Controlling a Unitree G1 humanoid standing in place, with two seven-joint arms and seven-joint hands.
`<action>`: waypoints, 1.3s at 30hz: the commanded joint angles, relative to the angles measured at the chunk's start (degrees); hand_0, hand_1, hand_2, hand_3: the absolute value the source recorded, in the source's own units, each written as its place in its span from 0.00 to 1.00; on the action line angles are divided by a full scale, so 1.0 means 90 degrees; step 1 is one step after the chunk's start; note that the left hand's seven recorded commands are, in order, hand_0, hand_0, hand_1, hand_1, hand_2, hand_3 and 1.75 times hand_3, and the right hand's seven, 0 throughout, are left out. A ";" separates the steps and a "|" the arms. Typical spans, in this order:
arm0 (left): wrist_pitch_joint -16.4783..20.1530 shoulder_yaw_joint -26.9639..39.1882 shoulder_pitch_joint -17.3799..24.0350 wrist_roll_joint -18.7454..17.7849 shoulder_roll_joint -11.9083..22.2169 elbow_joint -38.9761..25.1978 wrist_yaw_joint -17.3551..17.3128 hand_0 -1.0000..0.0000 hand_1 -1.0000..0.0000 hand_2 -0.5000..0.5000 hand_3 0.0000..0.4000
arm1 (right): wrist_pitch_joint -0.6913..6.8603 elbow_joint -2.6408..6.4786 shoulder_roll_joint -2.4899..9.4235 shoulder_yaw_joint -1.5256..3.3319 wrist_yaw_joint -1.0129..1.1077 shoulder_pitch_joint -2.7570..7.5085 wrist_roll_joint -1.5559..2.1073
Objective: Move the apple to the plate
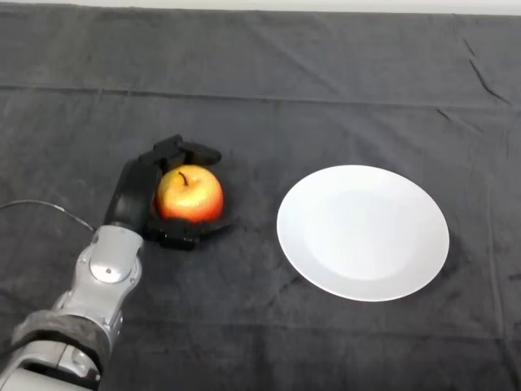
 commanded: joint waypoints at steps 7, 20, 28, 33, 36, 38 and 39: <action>0.0170 -0.0227 -0.0768 0.0194 -0.0038 0.0169 0.0428 0.00 0.00 0.50 1.00 | -0.0036 -0.0129 -0.0049 -0.0032 -0.0003 0.0017 0.0082; 0.0017 -0.0815 -0.1087 0.0370 -0.0700 0.0102 0.0930 0.00 0.00 0.50 1.00 | -0.0040 -0.0117 -0.0054 -0.0037 0.0007 0.0013 0.0085; -0.0163 -0.1446 -0.1121 0.0165 -0.0910 0.0092 0.0899 0.00 0.00 0.50 1.00 | -0.0042 -0.0108 -0.0057 -0.0039 0.0014 0.0011 0.0087; -0.0248 -0.1945 -0.1070 -0.0059 -0.0946 0.0017 0.0845 0.00 0.00 0.50 1.00 | -0.0043 -0.0104 -0.0059 -0.0041 0.0018 0.0010 0.0089; -0.0309 -0.2253 -0.1008 -0.0203 -0.0921 -0.0063 0.0802 0.00 0.00 0.50 1.00 | -0.0044 -0.0101 -0.0060 -0.0042 0.0020 0.0009 0.0089; -0.0345 -0.2450 -0.0971 -0.0298 -0.0892 -0.0122 0.0769 0.00 0.00 0.50 1.00 | -0.0044 -0.0099 -0.0061 -0.0043 0.0021 0.0008 0.0090; -0.0357 -0.2529 -0.0959 -0.0338 -0.0880 -0.0147 0.0756 0.00 0.00 0.50 1.00 | -0.0044 -0.0098 -0.0061 -0.0043 0.0022 0.0008 0.0090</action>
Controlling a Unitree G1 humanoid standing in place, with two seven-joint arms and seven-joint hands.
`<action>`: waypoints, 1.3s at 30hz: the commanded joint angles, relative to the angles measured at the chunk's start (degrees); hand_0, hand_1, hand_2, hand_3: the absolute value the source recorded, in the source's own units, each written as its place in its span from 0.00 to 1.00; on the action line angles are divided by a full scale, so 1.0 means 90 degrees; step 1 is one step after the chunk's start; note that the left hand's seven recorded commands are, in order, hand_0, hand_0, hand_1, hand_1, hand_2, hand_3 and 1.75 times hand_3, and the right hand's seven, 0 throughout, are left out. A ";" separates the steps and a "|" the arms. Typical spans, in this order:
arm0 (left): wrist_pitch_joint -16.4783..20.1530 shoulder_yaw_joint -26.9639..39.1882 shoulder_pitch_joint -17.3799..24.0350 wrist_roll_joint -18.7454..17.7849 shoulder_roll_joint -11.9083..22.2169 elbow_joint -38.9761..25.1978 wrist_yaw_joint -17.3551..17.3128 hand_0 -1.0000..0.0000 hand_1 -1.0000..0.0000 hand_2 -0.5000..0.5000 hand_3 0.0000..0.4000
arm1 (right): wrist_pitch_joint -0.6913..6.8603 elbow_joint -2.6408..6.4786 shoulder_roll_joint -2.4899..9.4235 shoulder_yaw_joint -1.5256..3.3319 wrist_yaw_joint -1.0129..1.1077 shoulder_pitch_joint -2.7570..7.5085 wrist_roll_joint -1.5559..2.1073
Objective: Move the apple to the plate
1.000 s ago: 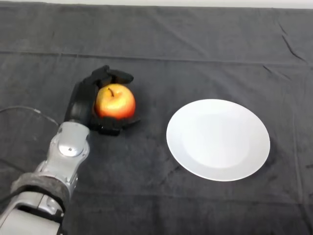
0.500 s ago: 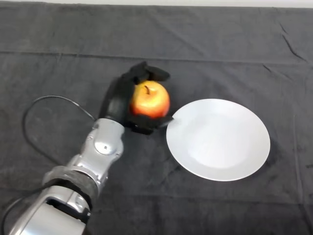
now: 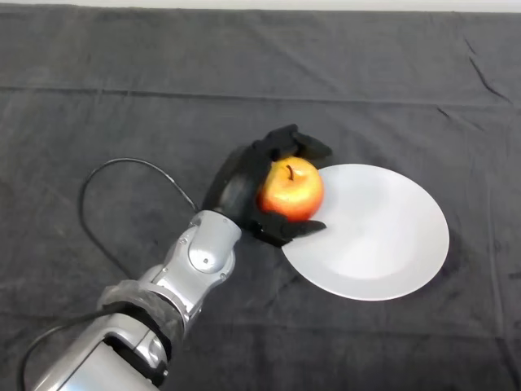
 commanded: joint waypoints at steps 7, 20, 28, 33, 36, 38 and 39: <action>-0.0224 -0.0649 -0.0269 -0.0347 0.0134 -0.0307 -0.0106 0.00 0.00 0.50 1.00 | -0.0044 -0.0093 -0.0063 -0.0044 0.0026 0.0007 0.0091; -0.0169 -0.1238 -0.0252 -0.0748 0.0256 -0.0447 -0.0243 1.00 1.00 0.50 0.00 | -0.0046 -0.0085 -0.0067 -0.0047 0.0033 0.0004 0.0093; -0.0124 -0.1201 -0.0381 -0.0988 0.0344 -0.0372 -0.0385 1.00 1.00 0.50 0.00 | -0.0047 -0.0080 -0.0068 -0.0049 0.0037 0.0003 0.0094; -0.0138 -0.0980 -0.0505 -0.1156 0.0439 -0.0281 -0.0449 1.00 1.00 0.50 0.00 | -0.0048 -0.0077 -0.0070 -0.0050 0.0039 0.0002 0.0094; -0.0166 -0.0791 -0.0577 -0.1253 0.0507 -0.0219 -0.0449 1.00 1.00 0.50 0.00 | -0.0049 -0.0075 -0.0070 -0.0051 0.0040 0.0002 0.0094; -0.0192 -0.0638 -0.0623 -0.1322 0.0564 -0.0175 -0.0433 1.00 1.00 0.50 0.00 | -0.0049 -0.0074 -0.0071 -0.0051 0.0041 0.0002 0.0095; -0.0206 -0.0557 -0.0645 -0.1358 0.0598 -0.0154 -0.0427 1.00 1.00 0.50 0.00 | -0.0049 -0.0074 -0.0071 -0.0051 0.0041 0.0001 0.0095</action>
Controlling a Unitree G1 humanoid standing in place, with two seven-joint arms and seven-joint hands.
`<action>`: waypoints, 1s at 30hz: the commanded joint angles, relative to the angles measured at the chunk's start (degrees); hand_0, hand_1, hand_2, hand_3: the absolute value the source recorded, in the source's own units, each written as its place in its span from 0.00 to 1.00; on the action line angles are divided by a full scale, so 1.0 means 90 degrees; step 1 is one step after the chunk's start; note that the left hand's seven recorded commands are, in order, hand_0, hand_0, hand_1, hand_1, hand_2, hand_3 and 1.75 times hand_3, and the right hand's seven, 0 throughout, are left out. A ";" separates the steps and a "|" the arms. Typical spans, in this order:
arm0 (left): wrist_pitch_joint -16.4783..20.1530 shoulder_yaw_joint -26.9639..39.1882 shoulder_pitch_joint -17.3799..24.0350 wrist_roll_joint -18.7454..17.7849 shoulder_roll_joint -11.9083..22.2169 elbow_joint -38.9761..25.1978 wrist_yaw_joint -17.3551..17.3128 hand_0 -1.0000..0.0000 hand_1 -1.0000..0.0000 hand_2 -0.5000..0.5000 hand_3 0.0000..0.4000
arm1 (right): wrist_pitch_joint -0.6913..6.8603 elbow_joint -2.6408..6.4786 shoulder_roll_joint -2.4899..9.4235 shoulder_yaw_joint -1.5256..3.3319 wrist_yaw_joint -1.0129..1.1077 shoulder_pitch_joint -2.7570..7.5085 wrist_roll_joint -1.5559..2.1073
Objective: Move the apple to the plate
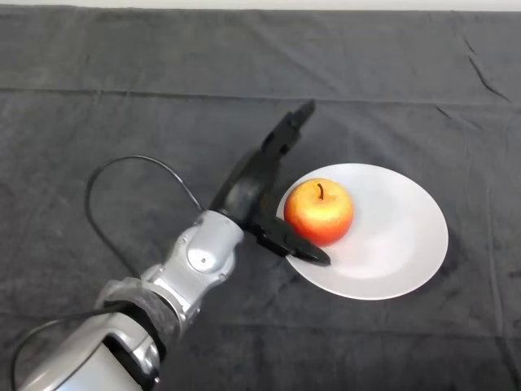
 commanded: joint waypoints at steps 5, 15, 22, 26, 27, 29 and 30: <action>-0.0178 0.0682 -0.0717 -0.0304 0.0493 0.0222 0.0005 1.00 1.00 0.50 0.00 | -0.0049 -0.0071 -0.0072 -0.0051 0.0043 0.0001 0.0095; -0.0381 0.1750 -0.0935 -0.0651 0.1175 0.0304 0.0273 1.00 1.00 0.50 0.00 | -0.0050 -0.0066 -0.0074 -0.0053 0.0047 -0.0001 0.0096; -0.0650 0.2380 -0.0868 -0.0730 0.1755 0.0166 0.0591 1.00 1.00 0.50 0.00 | -0.0051 -0.0062 -0.0075 -0.0054 0.0050 -0.0002 0.0097; -0.0850 0.2641 -0.0615 -0.0671 0.2073 -0.0118 0.0872 1.00 1.00 0.50 0.00 | -0.0051 -0.0061 -0.0076 -0.0055 0.0051 -0.0002 0.0097; -0.0909 0.2705 -0.0506 -0.0650 0.2168 -0.0238 0.0945 1.00 1.00 0.50 0.00 | -0.0051 -0.0061 -0.0076 -0.0055 0.0051 -0.0002 0.0097; -0.1026 0.2825 -0.0261 -0.0605 0.2354 -0.0503 0.1083 1.00 1.00 0.50 0.00 | -0.0051 -0.0062 -0.0076 -0.0055 0.0051 -0.0002 0.0097; -0.1095 0.2892 -0.0107 -0.0579 0.2461 -0.0665 0.1154 1.00 1.00 0.50 0.00 | -0.0051 -0.0062 -0.0075 -0.0055 0.0050 -0.0002 0.0097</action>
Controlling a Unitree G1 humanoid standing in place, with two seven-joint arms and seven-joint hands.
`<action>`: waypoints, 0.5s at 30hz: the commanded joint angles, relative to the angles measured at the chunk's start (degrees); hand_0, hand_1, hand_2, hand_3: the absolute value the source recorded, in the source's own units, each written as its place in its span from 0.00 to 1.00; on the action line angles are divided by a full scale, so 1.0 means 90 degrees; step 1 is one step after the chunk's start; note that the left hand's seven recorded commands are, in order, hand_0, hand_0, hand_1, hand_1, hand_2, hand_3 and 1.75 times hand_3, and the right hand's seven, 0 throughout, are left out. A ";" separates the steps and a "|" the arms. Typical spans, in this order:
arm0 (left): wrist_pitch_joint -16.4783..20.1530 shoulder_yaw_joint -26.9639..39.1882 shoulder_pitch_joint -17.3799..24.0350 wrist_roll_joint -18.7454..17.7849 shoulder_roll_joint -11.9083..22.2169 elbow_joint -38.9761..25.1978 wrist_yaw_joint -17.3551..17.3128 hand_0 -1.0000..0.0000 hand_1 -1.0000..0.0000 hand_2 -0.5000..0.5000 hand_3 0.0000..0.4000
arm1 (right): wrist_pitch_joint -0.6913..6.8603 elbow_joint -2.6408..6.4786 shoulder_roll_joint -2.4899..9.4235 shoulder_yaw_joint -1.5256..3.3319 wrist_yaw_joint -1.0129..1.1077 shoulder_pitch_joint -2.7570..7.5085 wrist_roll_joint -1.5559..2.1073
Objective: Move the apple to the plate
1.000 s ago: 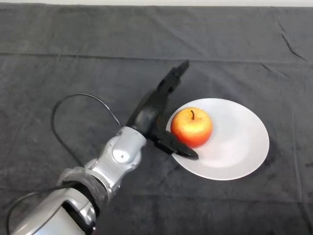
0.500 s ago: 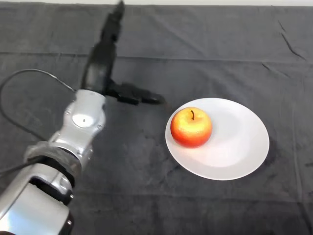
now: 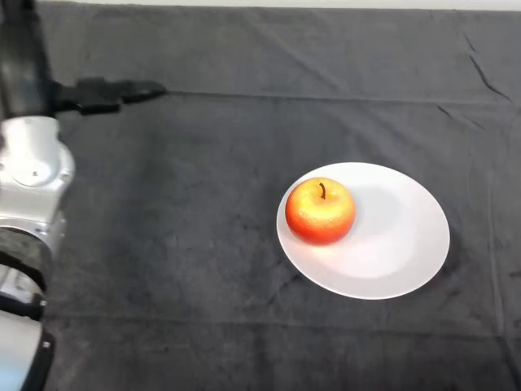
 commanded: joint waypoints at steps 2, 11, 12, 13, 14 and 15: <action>-0.0338 0.0228 0.0622 0.0105 0.0602 -0.0603 0.0236 1.00 1.00 0.50 0.00 | -0.0051 -0.0064 -0.0075 -0.0054 0.0049 0.0000 0.0097; -0.0859 0.0983 0.2220 0.0483 0.1434 -0.2129 0.0960 1.00 1.00 0.50 0.00 | -0.0047 -0.0078 -0.0069 -0.0049 0.0041 0.0004 0.0093; -0.0914 0.1092 0.2401 0.0501 0.1509 -0.2263 0.1022 1.00 1.00 0.50 0.00 | -0.0047 -0.0080 -0.0068 -0.0049 0.0040 0.0004 0.0093; -0.0966 0.1211 0.2587 0.0527 0.1577 -0.2399 0.1099 1.00 1.00 0.50 0.00 | -0.0046 -0.0082 -0.0067 -0.0048 0.0039 0.0005 0.0092; -0.1000 0.1313 0.2737 0.0559 0.1623 -0.2510 0.1174 1.00 1.00 0.50 0.00 | -0.0046 -0.0084 -0.0066 -0.0047 0.0038 0.0005 0.0091; -0.1021 0.1428 0.2889 0.0613 0.1660 -0.2632 0.1274 1.00 1.00 0.50 0.00 | -0.0045 -0.0086 -0.0065 -0.0047 0.0036 0.0006 0.0091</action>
